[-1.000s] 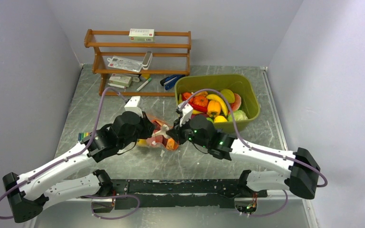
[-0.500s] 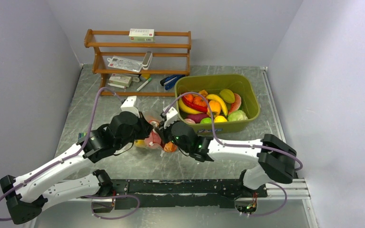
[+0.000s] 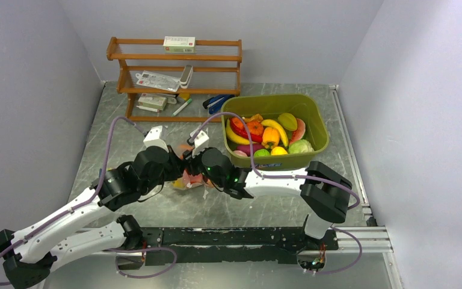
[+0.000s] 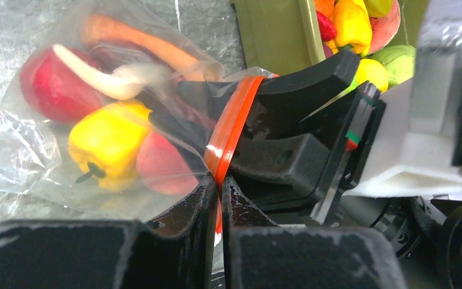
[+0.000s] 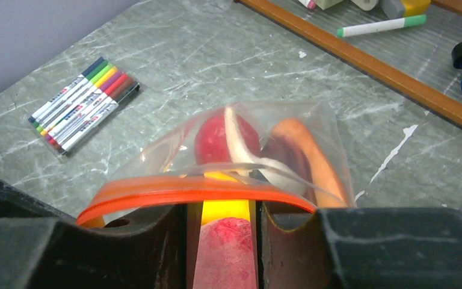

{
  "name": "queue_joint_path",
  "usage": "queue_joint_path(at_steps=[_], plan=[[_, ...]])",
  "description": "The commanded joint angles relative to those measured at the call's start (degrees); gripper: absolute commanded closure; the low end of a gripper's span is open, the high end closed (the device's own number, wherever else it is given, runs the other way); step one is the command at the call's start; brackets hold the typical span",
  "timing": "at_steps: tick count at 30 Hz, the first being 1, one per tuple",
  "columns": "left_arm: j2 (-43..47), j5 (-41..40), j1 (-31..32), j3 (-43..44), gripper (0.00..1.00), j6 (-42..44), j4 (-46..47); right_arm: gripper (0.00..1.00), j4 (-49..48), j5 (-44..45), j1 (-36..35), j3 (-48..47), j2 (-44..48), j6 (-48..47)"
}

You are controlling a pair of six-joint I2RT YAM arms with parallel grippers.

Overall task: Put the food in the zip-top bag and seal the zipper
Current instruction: Place the fake vegetable in the zipper food storage bag.

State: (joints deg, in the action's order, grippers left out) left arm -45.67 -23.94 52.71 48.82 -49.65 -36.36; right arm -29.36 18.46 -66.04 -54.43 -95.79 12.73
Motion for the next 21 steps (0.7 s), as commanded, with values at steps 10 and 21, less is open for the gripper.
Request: queue_joint_path(at_steps=[10,21], plan=[[1.3,0.3,-0.2,-6.3,0.93,0.1,8.3,0.67,2.1,-6.7,3.7,-5.1,-3.0,-0.4],[-1.4,0.0,-0.4,-6.0,0.93,1.0,9.4,0.62,18.5,-10.6,5.5,-3.5,4.0,2.8]])
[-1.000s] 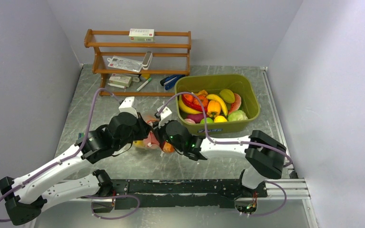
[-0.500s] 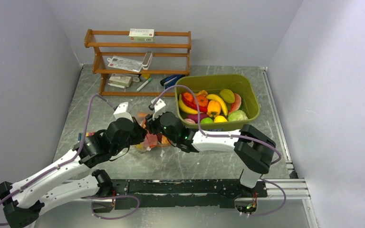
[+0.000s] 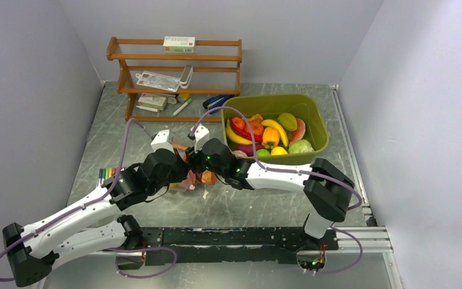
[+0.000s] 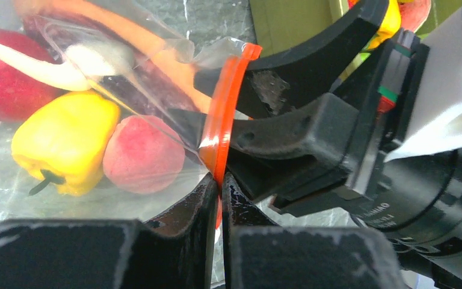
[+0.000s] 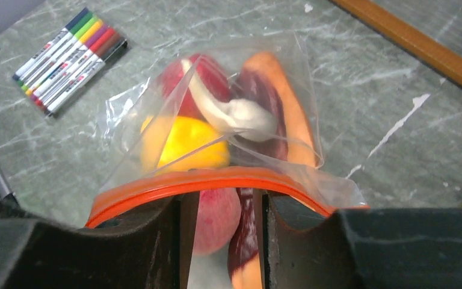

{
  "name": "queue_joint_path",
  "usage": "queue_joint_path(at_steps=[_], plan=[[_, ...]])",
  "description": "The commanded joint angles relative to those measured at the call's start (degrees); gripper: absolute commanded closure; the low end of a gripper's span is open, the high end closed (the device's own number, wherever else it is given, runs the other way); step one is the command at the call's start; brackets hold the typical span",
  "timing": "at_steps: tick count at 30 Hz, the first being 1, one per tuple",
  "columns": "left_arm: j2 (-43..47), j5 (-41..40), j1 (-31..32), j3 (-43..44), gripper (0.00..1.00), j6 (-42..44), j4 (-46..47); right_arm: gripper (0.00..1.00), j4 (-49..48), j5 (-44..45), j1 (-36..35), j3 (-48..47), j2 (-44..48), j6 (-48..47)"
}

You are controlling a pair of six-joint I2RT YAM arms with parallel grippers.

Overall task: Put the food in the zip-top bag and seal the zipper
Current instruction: Place the fake vegetable in the zipper food storage bag.

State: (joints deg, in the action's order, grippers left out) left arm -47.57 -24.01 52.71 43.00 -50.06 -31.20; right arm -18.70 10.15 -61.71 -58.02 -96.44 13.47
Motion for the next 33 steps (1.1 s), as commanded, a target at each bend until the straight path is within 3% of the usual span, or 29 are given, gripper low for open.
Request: queue_joint_path(at_steps=[1,6,13,17,23,33], plan=[[0.5,0.1,-0.5,-0.4,0.93,1.8,4.6,0.61,9.9,-3.1,1.6,0.1,5.5,2.2],[-0.4,1.8,-1.0,-1.1,0.93,1.8,5.1,0.59,20.9,-7.9,5.4,-1.7,10.3,2.4],[-1.5,3.7,-1.5,-1.8,0.93,2.6,4.9,0.56,29.3,-13.5,9.6,-2.7,17.1,2.4],[-1.1,6.5,-1.6,-2.3,0.93,7.2,7.4,0.52,33.9,-15.6,14.3,-4.9,21.0,2.7],[-2.1,6.8,-1.6,-1.9,0.93,10.1,8.5,0.44,41.7,-7.4,18.7,-14.4,22.2,-2.1],[-3.6,9.9,-1.6,-1.4,0.93,14.1,9.6,0.36,50.5,13.7,26.8,-25.7,10.1,-8.8]])
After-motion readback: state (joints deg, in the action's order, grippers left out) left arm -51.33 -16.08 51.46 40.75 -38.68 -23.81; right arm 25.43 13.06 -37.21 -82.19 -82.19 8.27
